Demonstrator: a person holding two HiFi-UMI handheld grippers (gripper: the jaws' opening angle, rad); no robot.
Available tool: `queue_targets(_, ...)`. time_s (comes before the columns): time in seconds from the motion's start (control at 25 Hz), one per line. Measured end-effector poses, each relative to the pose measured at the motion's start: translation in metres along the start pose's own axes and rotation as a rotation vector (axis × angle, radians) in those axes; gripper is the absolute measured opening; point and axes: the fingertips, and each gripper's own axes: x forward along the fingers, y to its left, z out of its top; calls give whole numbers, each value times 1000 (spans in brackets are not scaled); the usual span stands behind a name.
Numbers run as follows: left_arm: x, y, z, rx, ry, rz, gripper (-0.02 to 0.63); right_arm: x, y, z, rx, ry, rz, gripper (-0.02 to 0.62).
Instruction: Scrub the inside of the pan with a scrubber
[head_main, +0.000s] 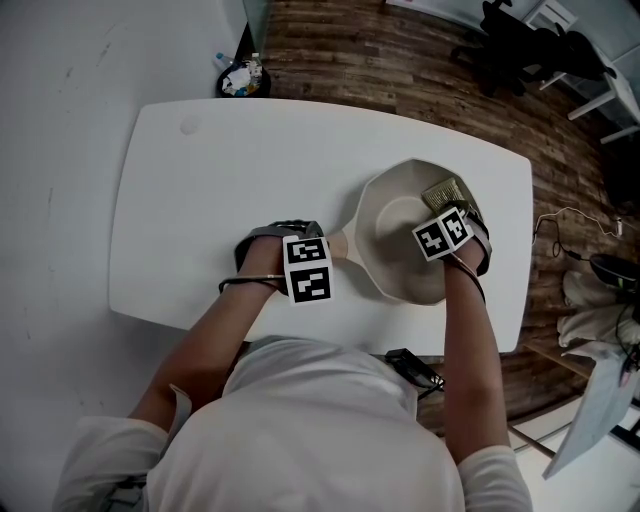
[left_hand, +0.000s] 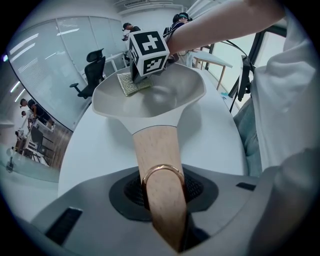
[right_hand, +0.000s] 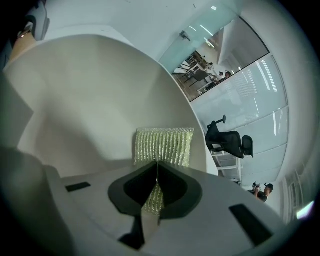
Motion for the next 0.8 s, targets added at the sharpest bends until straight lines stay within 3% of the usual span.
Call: queue_targets(0.8,2,-2,-1,-98,52,-10,84,-17,29,-64,-158,313,192,26)
